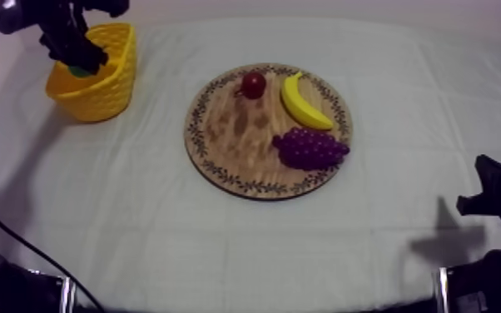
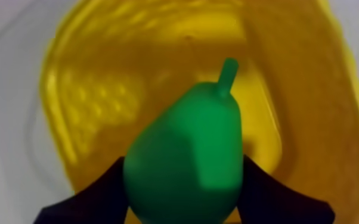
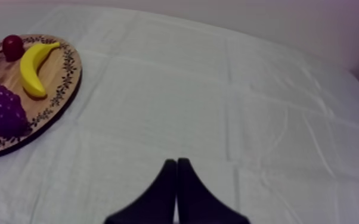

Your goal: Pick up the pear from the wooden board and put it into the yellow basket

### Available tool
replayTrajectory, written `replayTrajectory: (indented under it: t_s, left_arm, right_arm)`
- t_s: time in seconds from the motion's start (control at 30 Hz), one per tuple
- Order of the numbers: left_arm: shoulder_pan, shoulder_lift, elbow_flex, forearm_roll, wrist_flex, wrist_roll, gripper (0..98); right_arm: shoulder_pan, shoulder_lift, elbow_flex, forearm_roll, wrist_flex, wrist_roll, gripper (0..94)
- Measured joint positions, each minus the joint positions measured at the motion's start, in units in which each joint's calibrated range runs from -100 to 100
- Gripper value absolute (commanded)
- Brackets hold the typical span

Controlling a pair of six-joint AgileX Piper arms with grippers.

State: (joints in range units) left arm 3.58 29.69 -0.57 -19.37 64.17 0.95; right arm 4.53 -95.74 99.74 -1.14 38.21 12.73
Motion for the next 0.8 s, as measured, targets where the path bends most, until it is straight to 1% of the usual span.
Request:
replayTrajectory:
  t_s: [0.1,0.23,0.3,0.37,0.43,0.5,0.57,0.6,0.67,0.7,0.73,0.8]
  left_arm:
    - [-0.46,2.19,0.06,1.42,-1.92,-0.95,65.7]
    - [-1.60,2.64,-0.56,4.37,-2.63,-3.35,74.5]
    - [-2.02,2.17,-0.48,5.52,-2.93,-4.51,78.4]
    - [-2.17,1.56,-0.21,6.34,-3.10,-5.57,80.8]
    - [-2.17,0.80,0.14,6.93,-3.46,-6.24,80.6]
    - [-2.12,0.06,0.73,7.20,-3.95,-6.39,74.8]
    - [-1.78,-0.99,1.77,7.37,-4.52,-6.18,63.1]
    - [-1.62,-1.50,2.45,7.37,-4.95,-5.94,54.9]
    - [-1.16,-3.42,4.18,7.37,-6.12,-5.17,31.1]
    - [-1.06,-4.29,4.92,7.52,-6.74,-4.85,21.8]
    - [-0.81,-5.52,5.99,7.77,-7.48,-4.64,15.3]
    - [-0.62,-8.37,8.02,8.27,-8.21,-4.63,7.5]
  right_arm:
    - [0.00,0.00,0.00,0.00,0.00,0.00,0.3]
    - [0.00,0.00,0.00,0.00,0.00,0.00,0.3]
    - [0.00,0.00,0.00,0.00,0.00,0.00,0.3]
    - [0.00,0.00,0.00,0.00,0.00,0.00,0.3]
    - [0.00,0.00,0.00,0.00,0.00,0.00,0.3]
    - [0.00,0.00,0.00,0.00,0.00,0.00,0.3]
    - [0.00,0.00,0.00,0.00,0.00,0.00,0.3]
    - [0.00,0.00,0.00,0.00,0.00,0.00,0.3]
    - [0.00,0.00,0.00,0.00,0.00,0.00,0.3]
    - [0.00,0.00,0.00,0.00,0.00,0.00,0.3]
    - [0.00,0.00,0.00,0.00,0.00,0.00,0.3]
    - [0.00,0.00,0.00,0.00,0.00,0.00,0.3]
